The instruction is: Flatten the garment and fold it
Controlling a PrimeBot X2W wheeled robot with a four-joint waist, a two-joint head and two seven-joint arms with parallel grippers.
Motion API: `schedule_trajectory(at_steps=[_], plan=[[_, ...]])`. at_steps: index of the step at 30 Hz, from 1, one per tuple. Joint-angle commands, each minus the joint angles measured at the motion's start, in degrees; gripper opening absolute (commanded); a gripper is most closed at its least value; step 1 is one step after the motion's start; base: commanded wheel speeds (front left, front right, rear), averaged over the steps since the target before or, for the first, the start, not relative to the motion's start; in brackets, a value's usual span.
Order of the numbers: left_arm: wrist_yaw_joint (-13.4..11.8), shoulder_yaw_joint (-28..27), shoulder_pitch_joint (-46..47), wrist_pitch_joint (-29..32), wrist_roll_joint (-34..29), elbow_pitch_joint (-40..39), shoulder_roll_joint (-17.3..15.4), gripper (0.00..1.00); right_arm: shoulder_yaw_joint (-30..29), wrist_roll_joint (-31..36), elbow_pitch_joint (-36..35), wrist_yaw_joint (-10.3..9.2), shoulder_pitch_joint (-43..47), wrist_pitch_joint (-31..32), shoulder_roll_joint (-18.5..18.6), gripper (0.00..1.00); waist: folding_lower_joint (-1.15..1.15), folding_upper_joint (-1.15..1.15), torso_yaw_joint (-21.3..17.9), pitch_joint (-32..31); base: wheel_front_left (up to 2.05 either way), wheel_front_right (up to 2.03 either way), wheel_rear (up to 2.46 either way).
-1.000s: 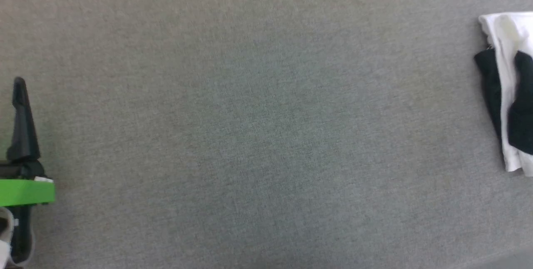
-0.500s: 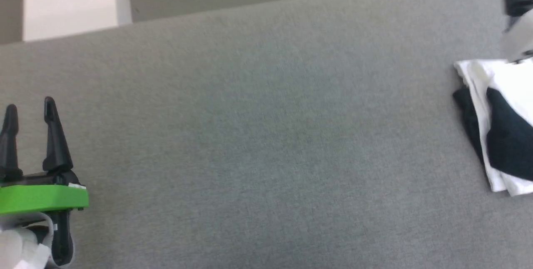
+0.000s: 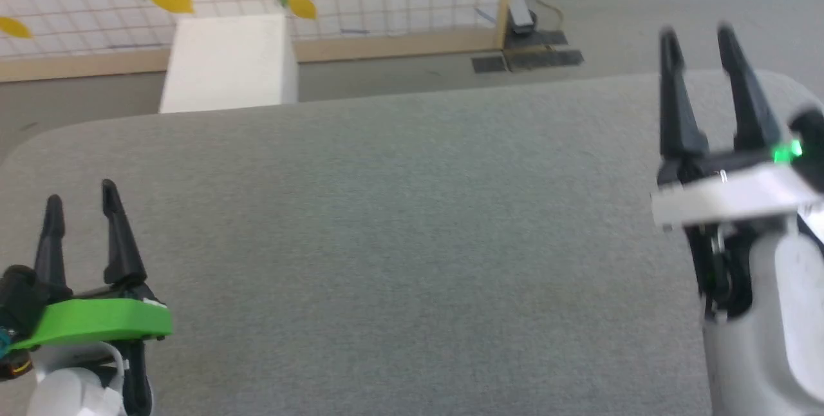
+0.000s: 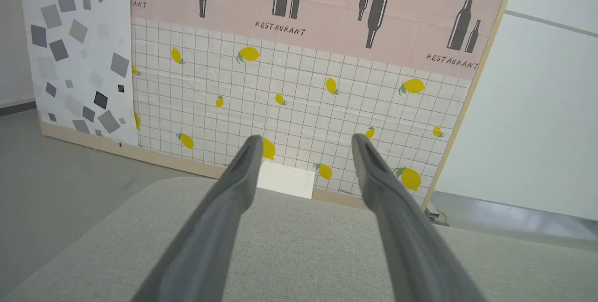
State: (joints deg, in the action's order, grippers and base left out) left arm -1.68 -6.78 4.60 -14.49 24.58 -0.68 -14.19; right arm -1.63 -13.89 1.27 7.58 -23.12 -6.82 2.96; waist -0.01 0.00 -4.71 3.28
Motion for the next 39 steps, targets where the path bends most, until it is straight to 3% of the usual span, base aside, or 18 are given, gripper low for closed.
schedule_trajectory(at_steps=[1,10,18,25,38,39], plan=[[-0.46,0.20,-0.73,-0.48,-1.04,0.30,0.47,1.00,-0.17,-2.41,0.74,-0.09,2.60,-2.41,-0.04,1.00,0.01,0.00,3.64,-3.13,0.00,0.00,0.00],[0.08,4.34,-1.83,-0.02,-3.30,3.71,1.51,1.00,0.92,-4.56,6.43,-0.09,12.96,-7.83,-0.07,1.00,0.01,0.00,5.09,-3.60,0.00,0.00,0.00],[0.62,8.77,-3.04,0.46,-5.62,9.57,2.39,1.00,-0.44,2.03,10.34,-0.09,17.87,-8.13,-0.08,1.00,0.01,0.00,5.03,-3.34,0.00,0.00,0.00],[-0.56,9.89,-2.95,0.12,-6.76,13.02,3.47,1.00,-0.12,4.16,13.44,-0.09,19.66,-6.94,-0.08,1.00,0.01,0.00,4.76,-2.62,0.00,0.00,0.00],[0.58,9.83,-1.63,-0.42,-6.73,14.56,3.91,1.00,0.90,3.15,15.03,-0.09,19.44,-7.06,-0.08,1.00,0.01,0.00,5.04,-2.26,0.00,0.00,0.00],[0.28,9.88,-2.38,0.08,-5.97,14.45,3.81,0.00,0.85,3.37,14.87,0.00,19.42,-6.79,-0.05,0.00,0.01,0.00,5.03,-2.27,0.00,0.00,0.00]])
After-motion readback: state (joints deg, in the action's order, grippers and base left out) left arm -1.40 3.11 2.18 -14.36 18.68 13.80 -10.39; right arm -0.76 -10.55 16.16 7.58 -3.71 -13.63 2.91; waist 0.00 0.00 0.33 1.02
